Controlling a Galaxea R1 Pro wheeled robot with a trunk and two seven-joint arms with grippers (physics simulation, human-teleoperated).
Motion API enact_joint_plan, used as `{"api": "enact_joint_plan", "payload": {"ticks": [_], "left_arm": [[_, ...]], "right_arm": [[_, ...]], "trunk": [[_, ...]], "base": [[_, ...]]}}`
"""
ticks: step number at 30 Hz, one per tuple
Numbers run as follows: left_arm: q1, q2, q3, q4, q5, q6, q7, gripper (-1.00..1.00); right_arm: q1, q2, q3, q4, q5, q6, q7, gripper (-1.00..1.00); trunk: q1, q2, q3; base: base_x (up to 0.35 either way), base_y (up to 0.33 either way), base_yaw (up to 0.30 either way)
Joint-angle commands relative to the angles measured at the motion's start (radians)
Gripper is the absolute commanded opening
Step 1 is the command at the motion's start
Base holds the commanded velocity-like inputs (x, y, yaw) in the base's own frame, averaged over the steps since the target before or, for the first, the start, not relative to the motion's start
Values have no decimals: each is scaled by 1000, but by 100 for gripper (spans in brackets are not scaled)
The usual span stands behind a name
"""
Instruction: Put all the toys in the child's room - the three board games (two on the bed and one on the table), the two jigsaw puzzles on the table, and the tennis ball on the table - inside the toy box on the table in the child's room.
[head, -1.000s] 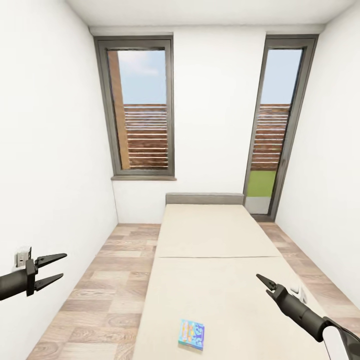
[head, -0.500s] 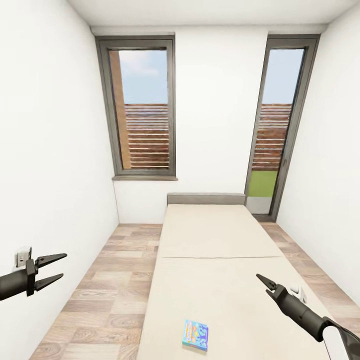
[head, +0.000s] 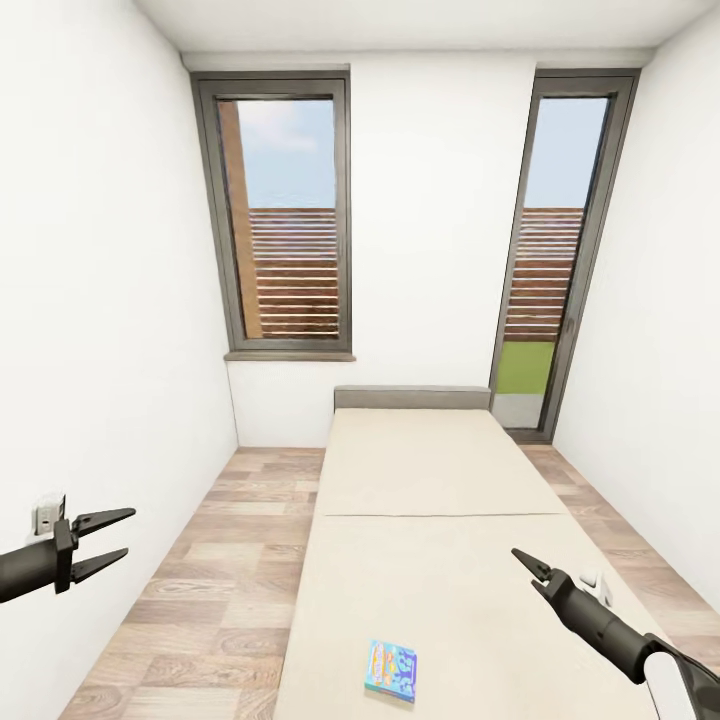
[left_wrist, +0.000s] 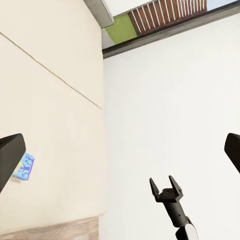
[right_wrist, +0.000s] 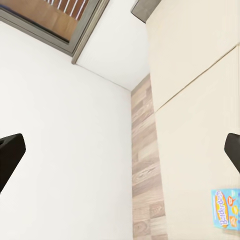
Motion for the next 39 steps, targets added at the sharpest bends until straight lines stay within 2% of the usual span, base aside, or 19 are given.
{"api": "enact_joint_plan", "payload": {"ticks": [1,4,6,9,10,11,13,14,18,19,25,26,29,31,32,36,37,39], "left_arm": [[-1,-1,0,0,-6,3,-6,100],[-1,-15,-8,-2,-26,-9,-1,100],[-3,-24,-11,-6,-56,-18,4,100],[-8,-43,-14,-16,-129,-29,24,100],[-14,-60,-14,-24,-188,-34,43,100],[-14,-60,-14,-24,-188,-34,43,100],[-22,-83,-14,-34,-248,-39,64,100],[-33,-113,-15,-42,-307,-47,86,100],[-61,-184,-16,-52,-423,-63,143,100],[-77,-225,-16,-53,-487,-67,183,100],[-117,-359,-15,-55,-701,-76,341,100],[-129,-404,-15,-55,-773,-77,395,100],[-141,-463,-13,-49,-868,-79,459,100],[-146,-493,-11,-44,-921,-82,486,100],[-150,-513,-10,-39,-963,-91,503,100],[-153,-535,-9,-23,-1010,-135,524,100],[-154,-540,-9,-13,-1022,-159,531,100],[-155,-544,-9,-4,-1029,-178,535,100]], "right_arm": [[-1,0,-1,0,-1,6,0,100],[-1,2,4,0,3,4,-17,100],[-2,4,10,-1,4,4,-37,100],[-4,6,30,-1,5,4,-90,100],[-6,8,49,-1,4,4,-141,100],[-6,8,49,-1,4,4,-141,100],[-10,10,72,-1,3,4,-199,100],[-13,13,97,-1,3,3,-261,100],[-27,17,152,-1,2,2,-382,100],[-36,18,182,-1,2,2,-437,100],[-52,33,280,-1,2,-18,-577,100],[-60,43,312,-1,2,-36,-620,100],[-74,62,359,8,2,-64,-688,100],[-85,76,392,23,2,-78,-738,100],[-98,89,425,43,3,-89,-790,100],[-130,114,485,96,4,-107,-891,100],[-146,125,512,125,4,-119,-934,100],[-160,135,536,154,4,-134,-970,100]], "trunk": [[0,-1,0],[0,-1,0],[0,-1,0],[0,-1,0],[0,-1,0],[0,-1,0],[0,-1,0],[0,-1,0],[0,-1,0],[0,-1,0],[0,-1,0],[0,-1,0],[0,-1,0],[0,-1,0],[0,-1,0],[0,-1,0],[0,-1,0],[0,-1,0]], "base": [[0,0,0],[0,0,0],[0,0,0],[0,0,0],[0,0,0],[0,0,0],[0,0,0],[0,0,0],[0,0,0],[0,0,0],[0,0,0],[0,0,0],[0,0,0],[0,0,0],[0,0,0],[0,0,0],[0,0,0],[0,0,0]]}}
